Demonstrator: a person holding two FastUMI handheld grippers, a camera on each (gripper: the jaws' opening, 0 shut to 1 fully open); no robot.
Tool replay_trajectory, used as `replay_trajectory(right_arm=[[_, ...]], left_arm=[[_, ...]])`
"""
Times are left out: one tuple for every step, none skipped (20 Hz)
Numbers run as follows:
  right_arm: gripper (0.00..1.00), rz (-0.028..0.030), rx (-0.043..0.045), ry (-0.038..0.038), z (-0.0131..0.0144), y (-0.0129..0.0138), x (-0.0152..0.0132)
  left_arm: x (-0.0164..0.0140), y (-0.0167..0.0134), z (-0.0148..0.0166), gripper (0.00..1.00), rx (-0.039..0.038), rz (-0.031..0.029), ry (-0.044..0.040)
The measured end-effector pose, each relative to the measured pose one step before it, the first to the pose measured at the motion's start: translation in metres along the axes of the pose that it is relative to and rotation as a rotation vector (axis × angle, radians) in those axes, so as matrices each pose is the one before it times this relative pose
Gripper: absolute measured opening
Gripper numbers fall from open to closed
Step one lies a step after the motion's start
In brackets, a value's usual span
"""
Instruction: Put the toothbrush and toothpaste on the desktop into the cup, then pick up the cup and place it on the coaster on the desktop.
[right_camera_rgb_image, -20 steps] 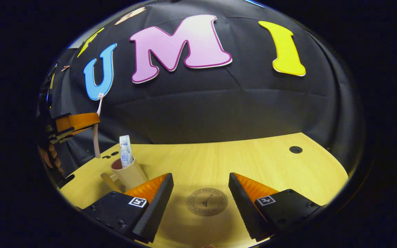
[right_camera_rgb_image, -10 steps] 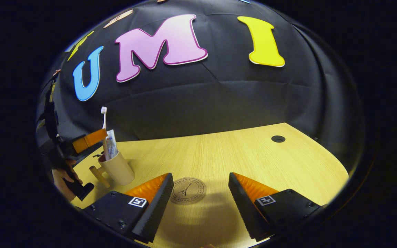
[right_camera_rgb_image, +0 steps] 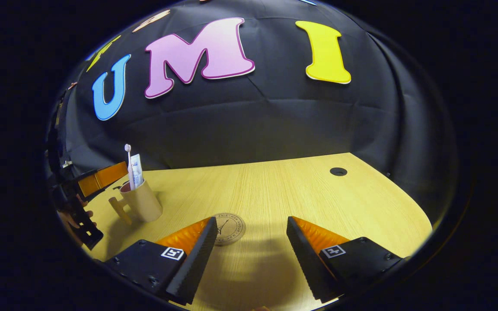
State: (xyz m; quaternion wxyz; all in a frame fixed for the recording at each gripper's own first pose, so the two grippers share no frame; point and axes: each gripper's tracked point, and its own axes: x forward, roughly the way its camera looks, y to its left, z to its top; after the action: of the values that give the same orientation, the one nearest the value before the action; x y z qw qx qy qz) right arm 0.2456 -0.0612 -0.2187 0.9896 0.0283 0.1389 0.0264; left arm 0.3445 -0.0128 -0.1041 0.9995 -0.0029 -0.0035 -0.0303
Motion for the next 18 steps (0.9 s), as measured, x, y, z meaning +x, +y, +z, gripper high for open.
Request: replay_trajectory(right_arm=[[0.98, 0.00437, -0.01396, 0.00679, -0.0014, -0.00029, -0.00194], [0.98, 0.00836, -0.02015, 0.01469, -0.0018, 0.0001, -0.00393], [0.98, 0.01456, -0.02487, 0.00787, -0.00006, -0.00015, -0.00385], [0.98, 0.00955, -0.02683, 0.00102, 0.00147, -0.00127, -0.00522], [0.99, 0.00951, -0.02384, -0.00035, 0.00236, -0.00321, -0.0043], [0.99, 0.0084, -0.01888, 0.00022, 0.00167, -0.00286, -0.00412], [0.99, 0.00308, -0.01638, -0.00226, 0.00191, -0.00494, -0.00551], [0.99, -0.00424, -0.01196, -0.0056, 0.0031, -0.00468, -0.00379], [0.99, -0.00596, -0.00599, -0.00664, 0.00222, -0.00528, -0.00451], [0.99, -0.00827, 0.00432, -0.00204, 0.00208, -0.00547, -0.00299], [0.99, -0.0043, 0.01279, 0.0031, -0.00011, -0.00316, -0.00168], [0.99, -0.00272, 0.01509, 0.00578, -0.00037, -0.00237, -0.00093], [0.99, -0.00227, 0.019, 0.00718, -0.0006, -0.00214, -0.00171], [0.99, -0.00332, 0.01865, 0.00515, 0.00044, -0.00235, -0.00084], [0.99, -0.00326, 0.01292, 0.009, 0.00044, -0.00215, -0.00019], [0.98, -0.00375, 0.0117, 0.01617, -0.00164, -0.0018, -0.00062], [0.99, 0.00487, 0.00731, 0.00762, 0.00119, -0.00057, -0.00135], [0.99, 0.00209, -0.00033, 0.00097, 0.00225, -0.00162, -0.0007]], left_arm=[[-0.00399, 0.0008, -0.00068, 0.99, 0.00483, -0.00307, 0.02427], [-0.00341, 0.00167, -0.00056, 0.99, 0.00437, 0.00466, 0.03091], [-0.00223, 0.00136, 0.00031, 0.99, 0.0146, 0.00142, 0.02538], [-0.00174, 0.00173, 0.00152, 0.99, 0.0226, 0.00005, 0.02218], [-0.00005, 0.00343, -0.00125, 0.99, 0.01589, 0.00045, 0.03407], [-0.00068, 0.00133, -0.00228, 0.99, -0.00068, -0.00878, 0.04146], [-0.0003, 0.00128, -0.00252, 0.99, -0.01223, -0.00654, 0.04082], [-0.00011, 0.00391, -0.00142, 0.99, -0.01587, -0.00251, 0.0406], [0.00101, 0.0043, -0.00077, 0.99, -0.00824, 0.00361, 0.03444], [0.00092, 0.00632, -0.00036, 0.99, 0.00797, 0.01112, 0.03585], [0.00245, 0.00582, -0.00135, 0.99, 0.021, 0.01016, 0.03614], [0.00176, 0.00093, -0.00229, 0.99, 0.02354, -0.00543, 0.04947], [0.00131, -0.00103, -0.00396, 0.99, 0.01951, -0.01409, 0.05213], [0.00137, -0.00325, -0.00283, 0.99, 0.01877, -0.02196, 0.04426], [0.00184, -0.00278, -0.00212, 0.99, 0.01708, -0.01505, 0.04045], [0.00358, -0.00377, -0.00266, 0.99, 0.01973, -0.02139, 0.04039], [0.00289, -0.00401, -0.00364, 0.99, 0.026, -0.01573, 0.04278], [0.00292, -0.00173, -0.00516, 0.99, 0.02739, -0.01018, 0.0504]])
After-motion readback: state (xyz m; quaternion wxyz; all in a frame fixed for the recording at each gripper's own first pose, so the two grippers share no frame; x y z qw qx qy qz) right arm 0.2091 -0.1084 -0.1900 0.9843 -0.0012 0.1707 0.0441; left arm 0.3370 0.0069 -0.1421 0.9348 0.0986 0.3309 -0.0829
